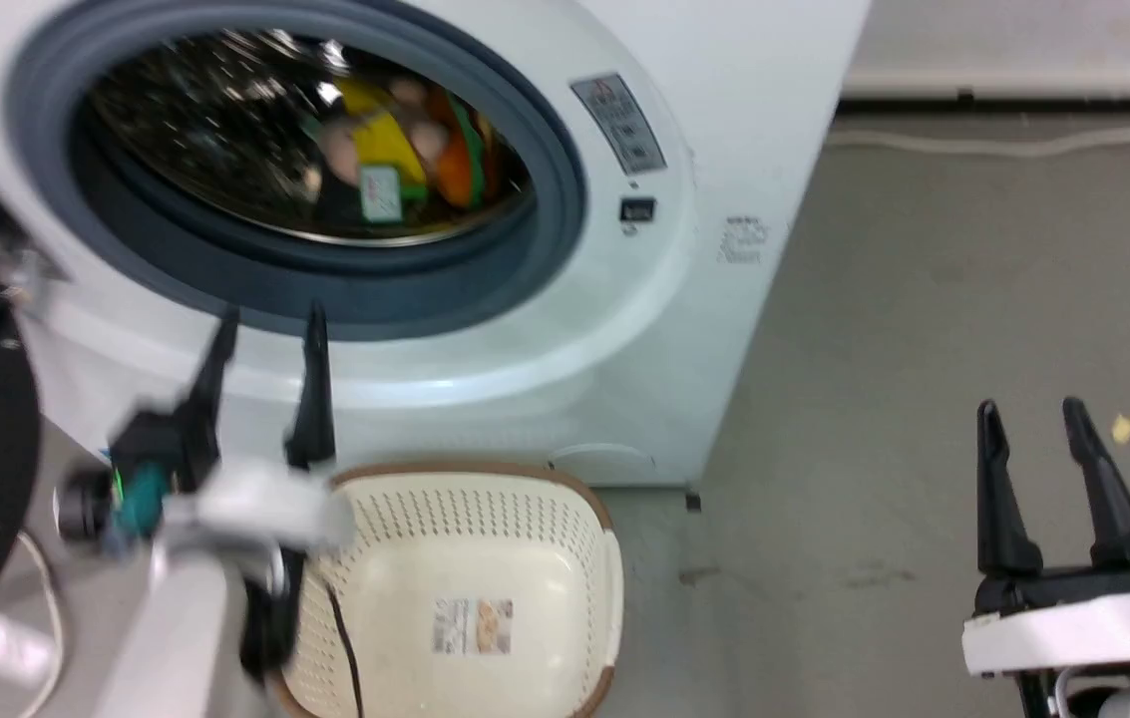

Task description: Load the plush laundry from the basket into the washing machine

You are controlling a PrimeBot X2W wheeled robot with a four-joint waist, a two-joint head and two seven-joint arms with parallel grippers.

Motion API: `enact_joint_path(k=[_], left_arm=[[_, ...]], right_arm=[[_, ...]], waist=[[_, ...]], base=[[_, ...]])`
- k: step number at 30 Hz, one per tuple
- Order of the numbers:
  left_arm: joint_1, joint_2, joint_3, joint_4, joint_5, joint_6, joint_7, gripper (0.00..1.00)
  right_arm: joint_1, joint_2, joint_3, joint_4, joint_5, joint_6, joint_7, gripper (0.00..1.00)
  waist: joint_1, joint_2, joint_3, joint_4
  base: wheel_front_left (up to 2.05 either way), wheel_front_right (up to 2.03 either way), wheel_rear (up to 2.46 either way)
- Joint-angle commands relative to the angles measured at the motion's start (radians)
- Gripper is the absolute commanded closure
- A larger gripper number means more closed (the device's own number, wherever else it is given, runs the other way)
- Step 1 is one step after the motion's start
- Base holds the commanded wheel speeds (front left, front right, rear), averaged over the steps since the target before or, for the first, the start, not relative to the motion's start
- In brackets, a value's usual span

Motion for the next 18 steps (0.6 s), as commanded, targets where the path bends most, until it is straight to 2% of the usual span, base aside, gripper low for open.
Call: enact_joint_path(k=[1,5,10,18], left_arm=[[0.041,-0.008,0.005,-0.021,0.002,0.010,-0.005,0.00],[0.212,-0.035,0.021,-0.131,0.010,0.044,-0.005,0.00],[0.341,-0.052,-0.002,-0.179,0.049,0.061,-0.005,0.00],[0.392,-0.062,-0.047,-0.166,0.096,0.044,-0.005,0.00]], right_arm=[[0.016,0.000,0.000,-0.001,-0.003,-0.001,-0.005,0.00],[0.052,0.000,0.009,0.002,-0.005,-0.001,-0.005,0.00],[0.092,0.000,0.031,0.009,-0.014,-0.001,-0.005,0.00],[0.122,0.000,0.045,0.032,0.010,-0.001,-0.005,0.00]], waist=[[0.0004,0.0000,-0.050,0.035],[0.0004,0.0000,-0.083,0.043],[0.0004,0.0000,-0.095,0.059],[0.0004,0.0000,-0.104,0.067]], base=[[0.00,0.00,0.00],[0.00,0.00,0.00],[0.00,0.00,0.00],[0.00,0.00,0.00]])
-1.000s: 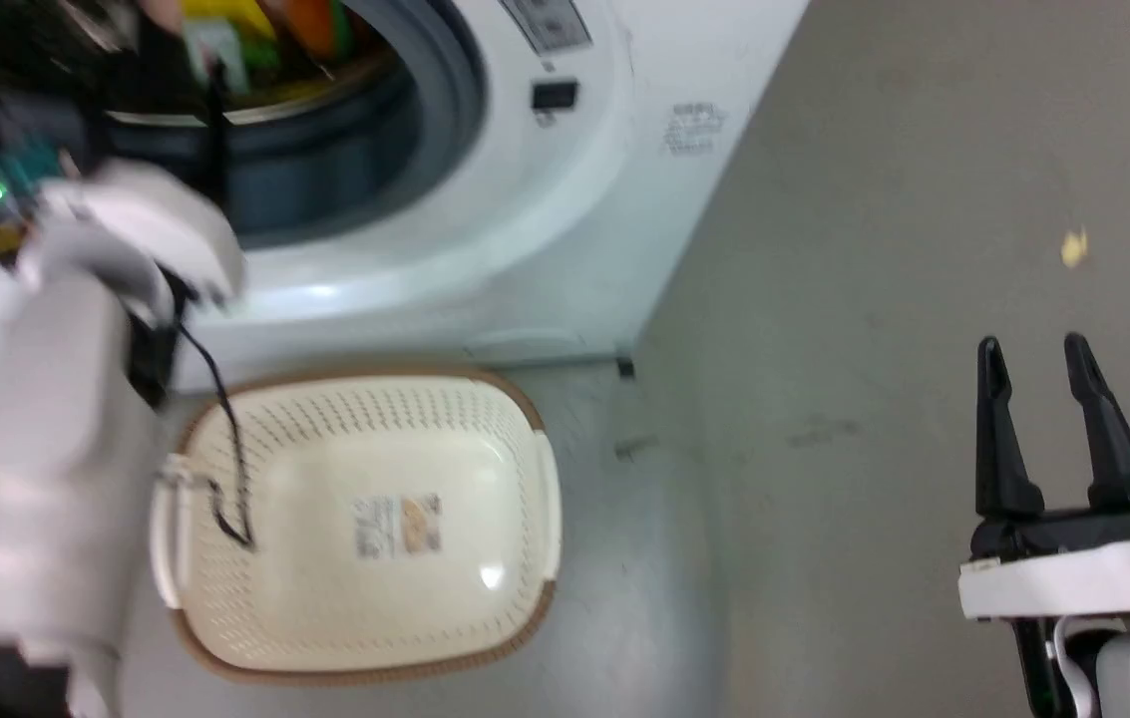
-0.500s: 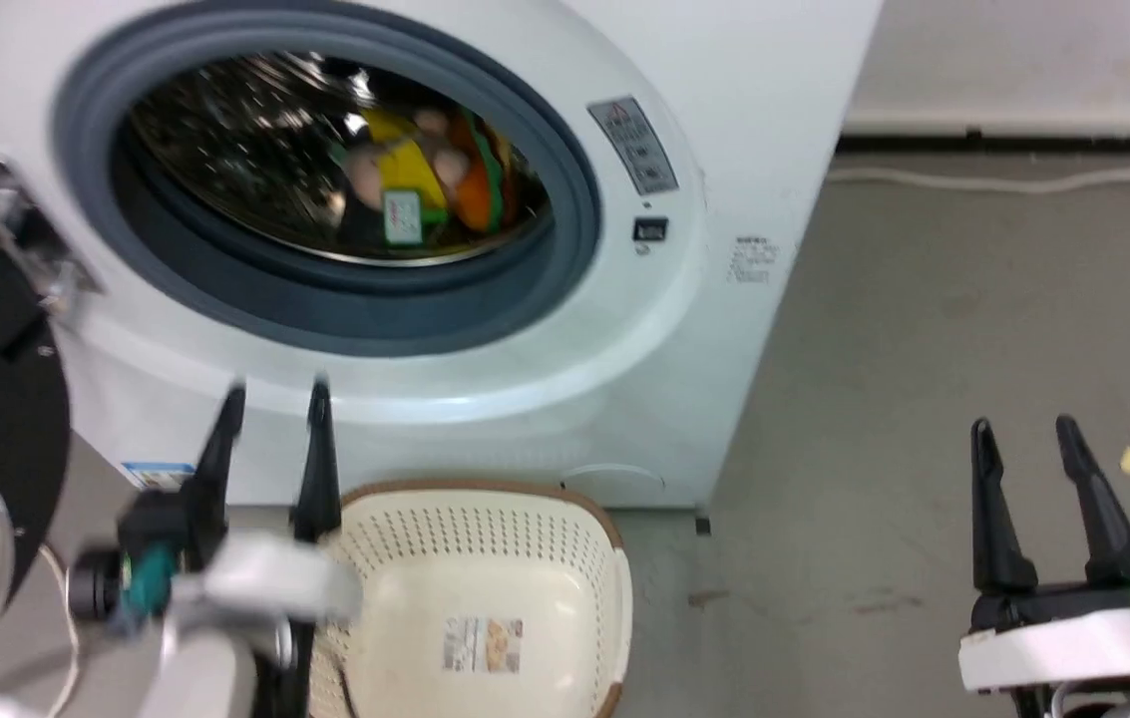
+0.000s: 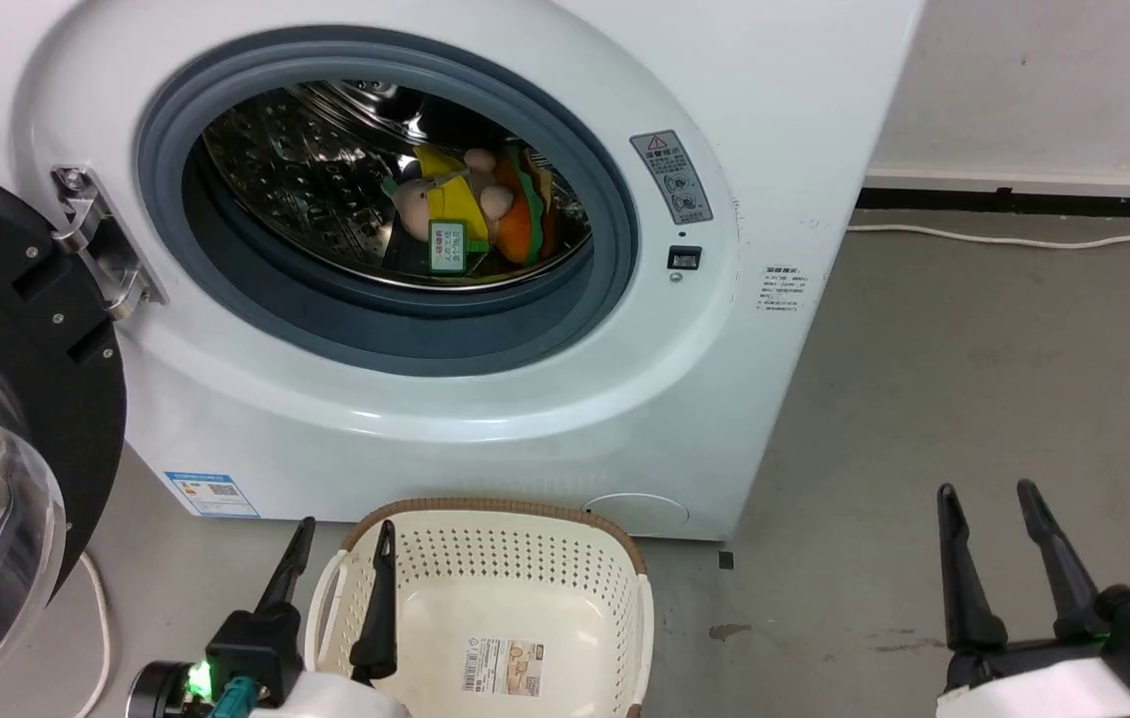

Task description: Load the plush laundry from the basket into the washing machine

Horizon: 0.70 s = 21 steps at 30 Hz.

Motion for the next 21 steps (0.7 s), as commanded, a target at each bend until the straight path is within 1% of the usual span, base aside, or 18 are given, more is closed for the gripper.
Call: enact_joint_path(k=[1,8,9,21], left_arm=[[0.010,0.002,-0.003,0.004,0.007,-0.004,-0.005,0.00],[0.005,-0.006,0.016,-0.008,0.023,0.001,-0.005,0.00],[0.000,-0.004,0.015,-0.007,0.016,0.000,0.000,1.00],[0.000,-0.009,0.025,-0.014,0.027,-0.004,0.017,1.00]], right_arm=[[0.019,0.000,0.003,0.004,0.006,-0.001,-0.005,0.00],[0.024,0.000,0.011,0.010,0.011,-0.001,-0.005,0.00],[0.009,0.000,0.011,0.008,0.004,0.000,0.000,1.00],[0.005,0.000,0.014,0.007,-0.008,0.000,0.017,1.00]], waist=[[0.0000,0.0000,-0.002,-0.001],[0.0000,0.0000,-0.010,-0.012],[0.0000,0.0000,-0.011,-0.012],[0.0000,0.0000,-0.015,-0.012]], base=[[0.00,0.00,0.00],[0.00,0.00,0.00],[0.00,0.00,0.00],[0.00,0.00,0.00]])
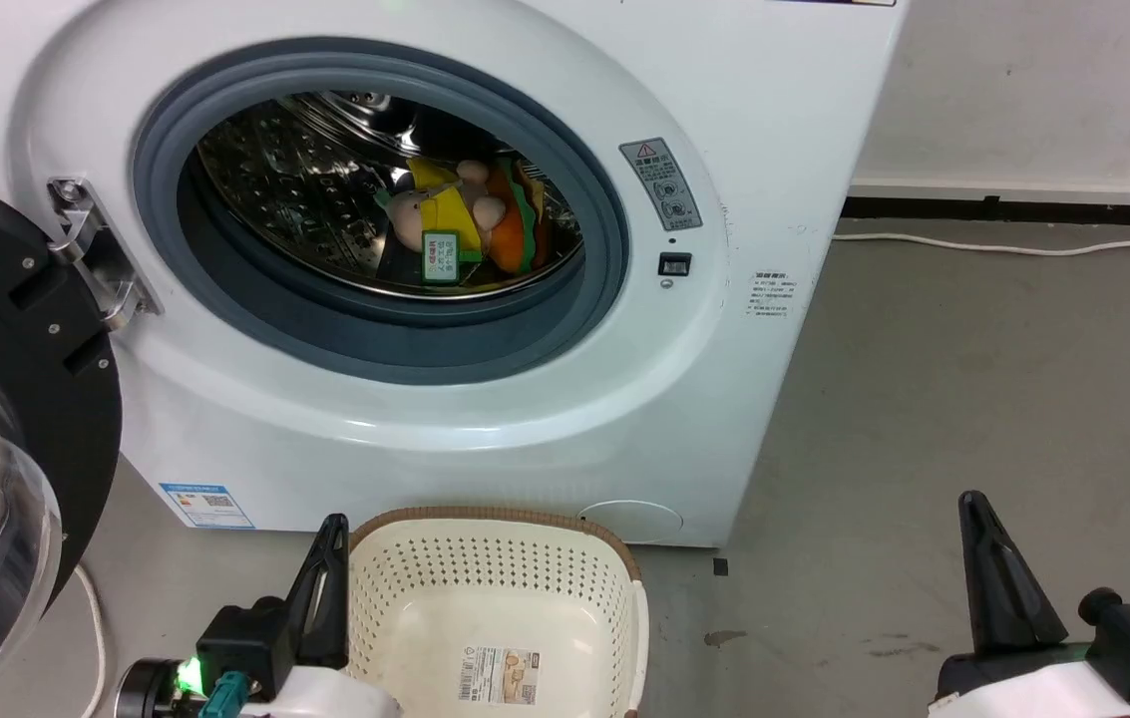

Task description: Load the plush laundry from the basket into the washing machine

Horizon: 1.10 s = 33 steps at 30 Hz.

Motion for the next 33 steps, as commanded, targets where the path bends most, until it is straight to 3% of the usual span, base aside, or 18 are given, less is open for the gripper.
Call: enact_joint_path(k=[1,33], left_arm=[[0.000,-0.005,0.005,-0.007,0.008,-0.005,0.005,1.00],[0.000,-0.028,0.044,-0.041,0.050,-0.022,0.071,1.00]], right_arm=[[-0.004,0.000,0.001,-0.001,-0.007,0.000,0.005,1.00],[-0.017,0.000,0.009,-0.007,-0.050,0.000,0.071,1.00]], waist=[[0.0000,0.0000,-0.001,0.000],[0.0000,0.0000,-0.016,0.002]], base=[[0.00,0.00,0.00],[0.00,0.00,0.00]])
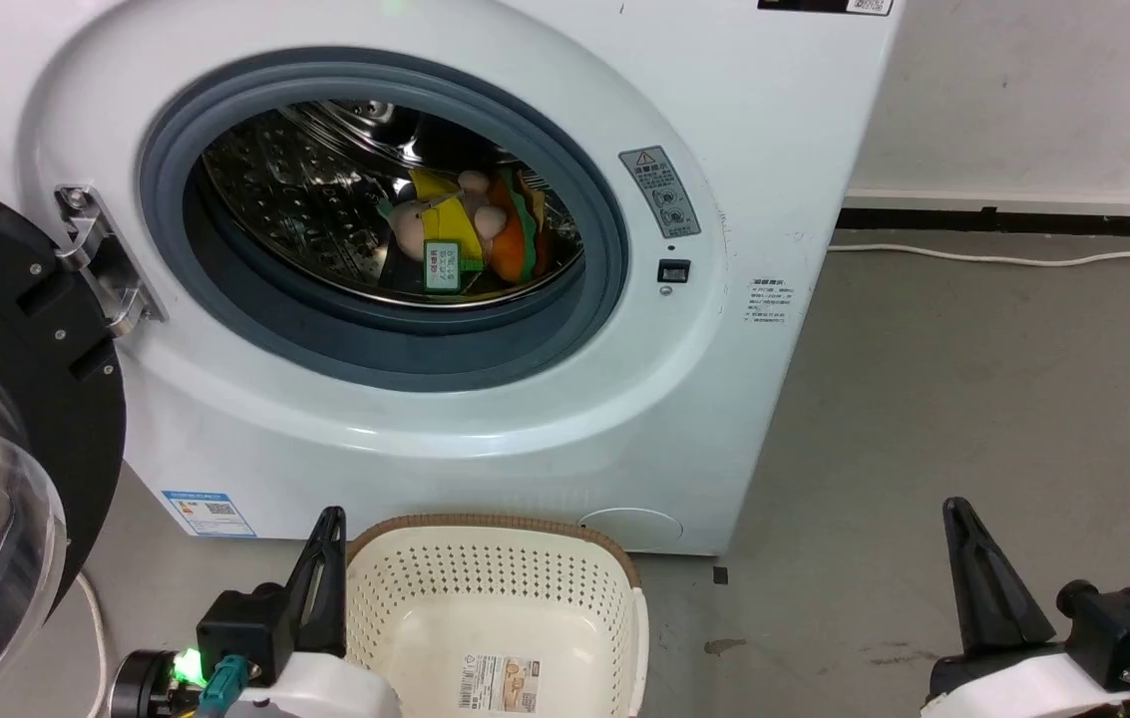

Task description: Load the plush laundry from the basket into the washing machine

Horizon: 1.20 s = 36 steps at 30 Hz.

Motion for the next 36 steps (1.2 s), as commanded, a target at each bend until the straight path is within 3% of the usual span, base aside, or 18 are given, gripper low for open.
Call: enact_joint_path(k=[1,36], left_arm=[[0.000,-0.002,0.006,-0.007,0.006,-0.004,0.003,1.00],[0.000,-0.028,0.051,-0.047,0.054,-0.024,0.079,1.00]], right_arm=[[-0.014,0.000,0.002,-0.005,-0.009,0.000,0.004,1.00],[-0.030,0.000,0.011,-0.012,-0.059,0.000,0.080,1.00]], waist=[[0.0000,0.0000,0.000,0.000],[0.0000,0.0000,-0.018,0.002]], base=[[0.00,0.00,0.00],[0.00,0.00,0.00]])
